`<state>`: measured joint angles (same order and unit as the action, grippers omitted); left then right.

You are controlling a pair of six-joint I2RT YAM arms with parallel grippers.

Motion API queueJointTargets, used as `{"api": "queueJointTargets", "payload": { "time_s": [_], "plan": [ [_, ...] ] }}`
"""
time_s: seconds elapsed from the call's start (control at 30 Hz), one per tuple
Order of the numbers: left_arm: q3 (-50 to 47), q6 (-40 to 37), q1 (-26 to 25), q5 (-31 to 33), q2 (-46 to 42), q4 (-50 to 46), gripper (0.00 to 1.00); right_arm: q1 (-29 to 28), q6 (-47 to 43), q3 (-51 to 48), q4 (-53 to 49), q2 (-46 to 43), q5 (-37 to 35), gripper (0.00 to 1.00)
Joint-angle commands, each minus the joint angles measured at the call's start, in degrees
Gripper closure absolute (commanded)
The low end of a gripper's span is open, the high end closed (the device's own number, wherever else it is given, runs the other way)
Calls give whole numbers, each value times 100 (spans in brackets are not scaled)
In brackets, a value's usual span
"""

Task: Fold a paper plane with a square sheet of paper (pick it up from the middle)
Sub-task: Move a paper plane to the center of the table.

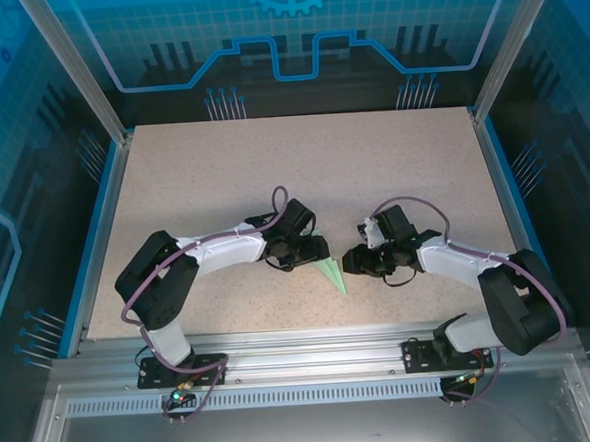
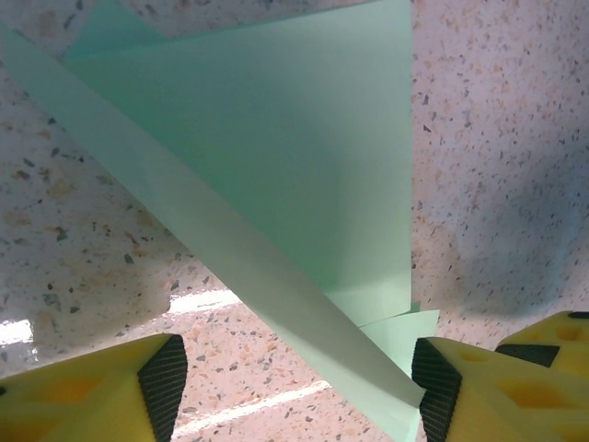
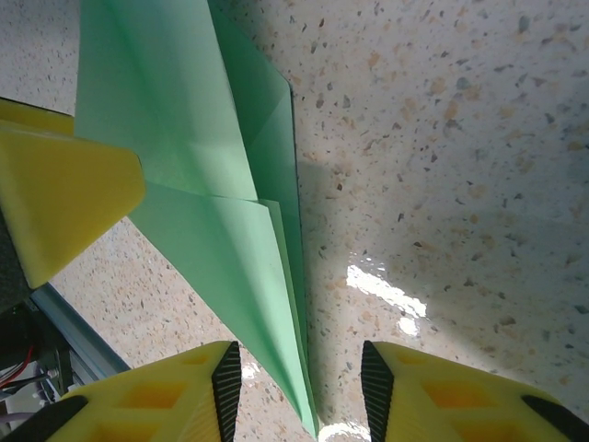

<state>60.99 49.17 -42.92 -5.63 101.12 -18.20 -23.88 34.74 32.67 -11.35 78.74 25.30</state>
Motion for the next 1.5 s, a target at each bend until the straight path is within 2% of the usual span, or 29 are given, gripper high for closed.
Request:
{"api": "queueJointTargets", "payload": {
  "time_s": [0.0, 0.1, 0.43, 0.5, 0.83, 1.03, 1.33, 1.47],
  "plan": [
    [23, -65, -33, -10, -94, -170, 38, -24, -115, 36, 53, 88, 142, 58],
    [-74, -91, -33, 31, -204, -199, 49, -66, -140, 103, 78, 200, 187, 57],
    [-604, -100, -34, 97, -567, -81, 71, -356, -329, 449, 77, 498, 340, 50],
    [-663, -117, -33, 75, -576, -40, 80, -425, -377, 542, 30, 572, 318, 49],
    [-852, -203, -34, 73, -552, 44, 86, -629, -691, 942, -253, 962, 132, 46],
    [-850, -235, -33, 70, -497, 41, 86, -635, -718, 1057, -472, 923, -581, 43],
    [-851, -276, -38, 88, -480, 10, 87, -696, -831, 1137, -141, 1297, 279, 42],
    [-834, -285, -33, 97, -471, 0, 86, -766, -868, 1059, -86, 1170, 334, 44]
  ]
}}
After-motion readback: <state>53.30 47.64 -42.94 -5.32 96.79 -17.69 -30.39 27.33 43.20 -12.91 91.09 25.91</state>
